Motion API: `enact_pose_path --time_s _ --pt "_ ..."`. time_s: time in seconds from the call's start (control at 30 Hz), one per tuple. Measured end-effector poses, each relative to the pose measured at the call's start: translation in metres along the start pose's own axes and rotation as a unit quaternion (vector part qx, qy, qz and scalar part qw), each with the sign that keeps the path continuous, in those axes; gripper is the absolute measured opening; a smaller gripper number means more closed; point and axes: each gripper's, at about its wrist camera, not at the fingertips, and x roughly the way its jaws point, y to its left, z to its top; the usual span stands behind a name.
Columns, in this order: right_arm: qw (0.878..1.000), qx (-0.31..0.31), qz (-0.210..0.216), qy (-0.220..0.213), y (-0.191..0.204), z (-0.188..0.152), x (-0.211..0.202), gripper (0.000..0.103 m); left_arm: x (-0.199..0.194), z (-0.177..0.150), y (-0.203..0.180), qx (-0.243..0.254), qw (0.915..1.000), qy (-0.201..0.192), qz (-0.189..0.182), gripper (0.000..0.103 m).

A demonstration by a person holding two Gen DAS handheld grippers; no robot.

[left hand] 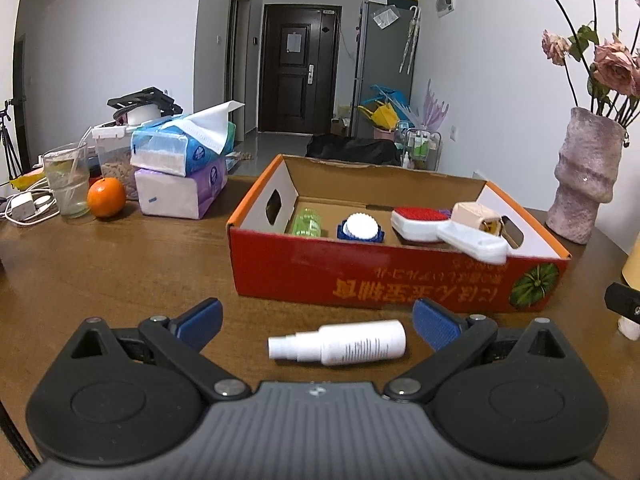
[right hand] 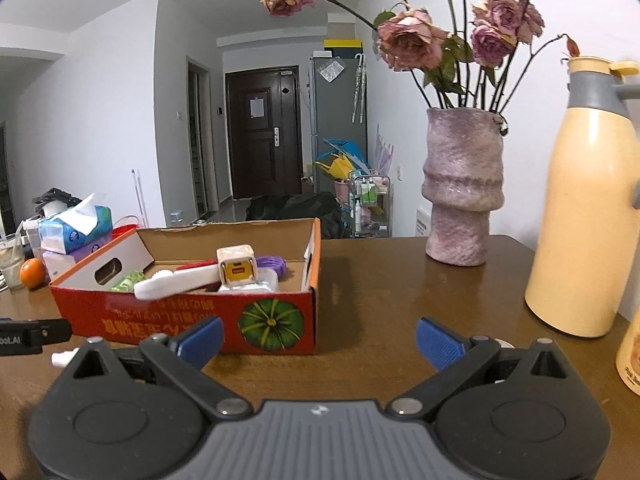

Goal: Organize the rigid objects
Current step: 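Lower the left tool onto the small white spray bottle and close on it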

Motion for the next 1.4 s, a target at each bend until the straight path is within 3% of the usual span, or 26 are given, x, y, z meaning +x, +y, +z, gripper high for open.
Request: enact_pose_path --time_s 0.7,1.07,1.4 --pt "0.997 0.030 -0.060 0.024 -0.059 -0.028 -0.031 0.103 -0.020 -0.025 -0.010 0.008 0.9998 0.020 0.006 0.103" --pt "0.996 0.044 -0.070 0.038 -0.066 -0.031 -0.020 0.103 0.010 -0.021 -0.018 -0.003 0.9988 0.048 -0.001 0.103" --pt "0.995 0.049 -0.078 0.041 -0.068 -0.032 -0.016 0.103 0.036 -0.013 -0.028 0.007 0.9980 0.053 0.035 0.103"
